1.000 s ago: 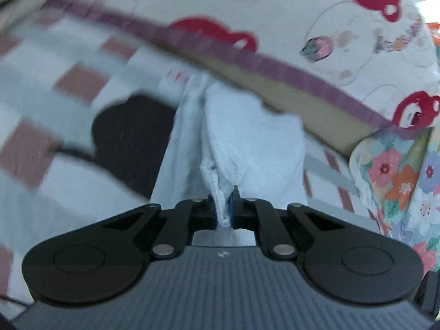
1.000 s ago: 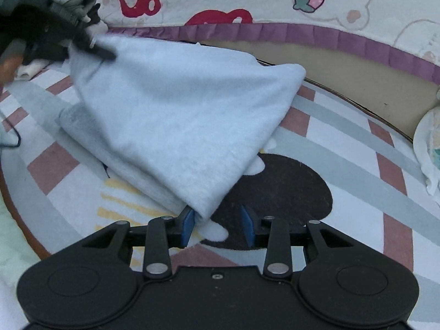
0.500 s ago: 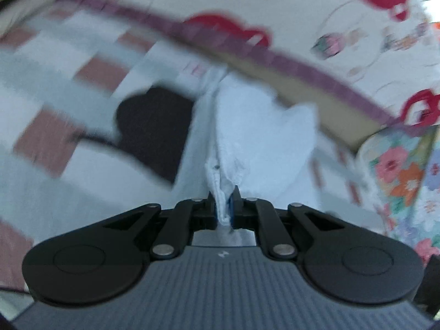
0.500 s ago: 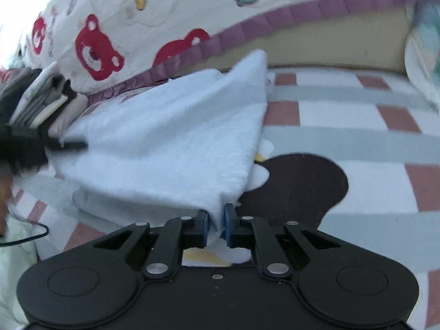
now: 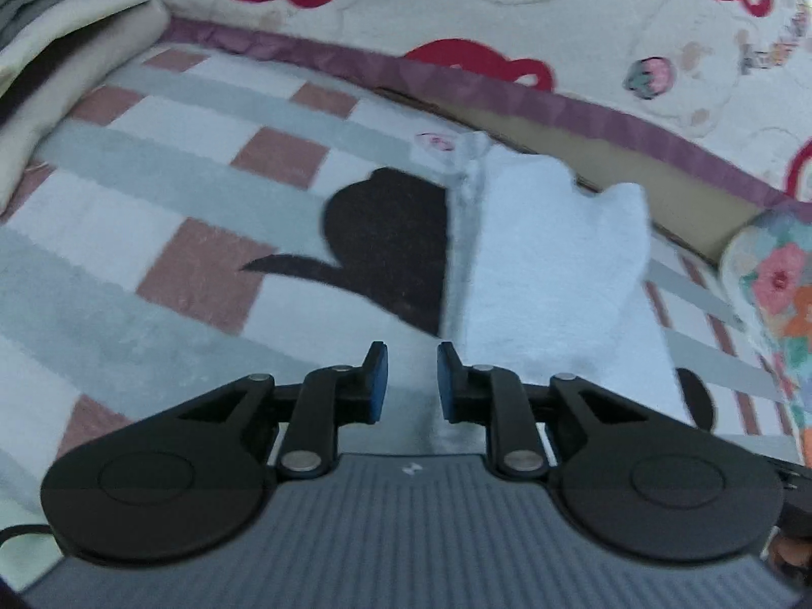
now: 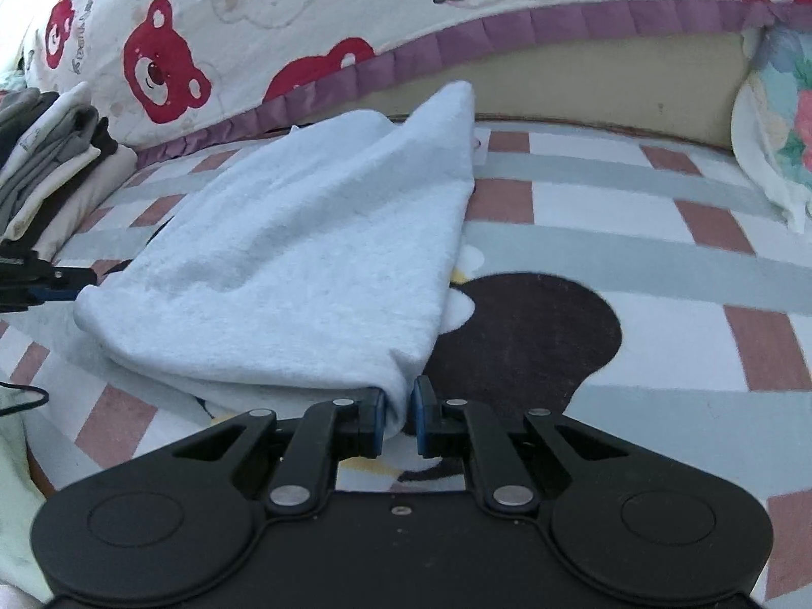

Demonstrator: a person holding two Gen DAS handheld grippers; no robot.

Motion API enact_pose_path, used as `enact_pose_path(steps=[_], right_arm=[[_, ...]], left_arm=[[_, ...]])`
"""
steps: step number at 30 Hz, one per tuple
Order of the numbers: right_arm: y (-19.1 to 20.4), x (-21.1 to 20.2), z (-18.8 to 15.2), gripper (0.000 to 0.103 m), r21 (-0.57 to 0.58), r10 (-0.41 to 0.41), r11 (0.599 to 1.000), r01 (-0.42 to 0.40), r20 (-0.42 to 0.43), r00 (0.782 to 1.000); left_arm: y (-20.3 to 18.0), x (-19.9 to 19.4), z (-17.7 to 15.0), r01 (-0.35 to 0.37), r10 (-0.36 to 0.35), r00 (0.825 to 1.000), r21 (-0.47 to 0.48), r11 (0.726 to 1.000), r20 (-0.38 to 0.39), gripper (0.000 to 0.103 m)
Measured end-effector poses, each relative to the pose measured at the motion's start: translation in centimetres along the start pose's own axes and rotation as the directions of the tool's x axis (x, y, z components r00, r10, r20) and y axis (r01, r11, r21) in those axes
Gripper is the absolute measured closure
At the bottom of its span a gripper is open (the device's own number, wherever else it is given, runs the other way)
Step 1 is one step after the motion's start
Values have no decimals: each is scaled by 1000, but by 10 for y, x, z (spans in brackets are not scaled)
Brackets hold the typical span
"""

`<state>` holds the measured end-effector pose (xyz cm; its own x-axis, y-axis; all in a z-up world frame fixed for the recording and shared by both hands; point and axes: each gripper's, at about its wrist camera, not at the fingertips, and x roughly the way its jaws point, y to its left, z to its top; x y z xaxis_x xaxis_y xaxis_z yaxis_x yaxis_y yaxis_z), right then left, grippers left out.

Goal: Fold clothes

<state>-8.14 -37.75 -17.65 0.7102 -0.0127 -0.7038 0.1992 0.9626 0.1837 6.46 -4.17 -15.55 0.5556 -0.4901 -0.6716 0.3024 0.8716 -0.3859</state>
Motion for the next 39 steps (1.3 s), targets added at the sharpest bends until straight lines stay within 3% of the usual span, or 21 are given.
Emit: enact_pose_path(steps=[5, 8, 15, 16, 17, 18, 20, 21, 23, 25, 27, 30, 33, 35, 39], right_arm=[[-6, 1, -4, 86, 102, 38, 994, -38, -3, 999], [-6, 1, -5, 85, 125, 38, 991, -38, -3, 999], [-2, 8, -7, 67, 137, 24, 990, -26, 21, 999], [2, 9, -6, 68, 109, 18, 994, -21, 28, 999], [4, 7, -4, 86, 97, 21, 995, -24, 36, 999], [5, 6, -2, 94, 88, 24, 996, -28, 46, 999], [3, -5, 5, 94, 122, 38, 991, -48, 88, 995], [2, -9, 9, 94, 139, 45, 989, -59, 108, 993], [2, -14, 14, 94, 162, 65, 983, -85, 124, 990], [1, -18, 20, 94, 184, 85, 977, -110, 140, 987], [1, -23, 26, 94, 206, 104, 969, -136, 157, 982], [0, -29, 34, 94, 238, 132, 955, -174, 183, 974], [-1, -36, 43, 94, 269, 159, 939, -213, 210, 965], [-1, -38, 47, 94, 275, 171, 934, -229, 221, 960], [3, -40, 53, 94, 261, 182, 935, -241, 233, 955]], left_arm=[[-20, 4, -1, 141, -140, 990, 56, 988, -25, 81], [-28, 15, -9, 113, -106, 992, 103, 988, -70, 81], [-14, 22, -16, 19, -12, 996, 73, 997, -85, 81], [-14, 20, -14, 23, -17, 997, 73, 997, -75, 81], [-13, 17, -13, 28, -23, 998, 73, 997, -65, 81], [-14, 13, -10, 51, -48, 998, 66, 997, -49, 81], [-14, 4, -3, 146, -146, 989, 2, 989, -6, 77], [-17, 0, 0, 183, -182, 983, -17, 983, 13, 75], [-35, -3, 6, 240, -242, 970, 35, 970, 40, 68], [-59, 1, 4, 284, -289, 957, 150, 947, 10, 61], [-82, 7, -3, 317, -318, 947, 269, 910, -41, 59], [-114, 17, -20, 346, -319, 938, 433, 832, -136, 57], [-134, 22, -40, 311, -263, 950, 563, 766, -166, 54], [-141, 26, -48, 270, -219, 963, 600, 753, -158, 53], [-141, 32, -49, 205, -158, 979, 605, 769, -131, 53]])
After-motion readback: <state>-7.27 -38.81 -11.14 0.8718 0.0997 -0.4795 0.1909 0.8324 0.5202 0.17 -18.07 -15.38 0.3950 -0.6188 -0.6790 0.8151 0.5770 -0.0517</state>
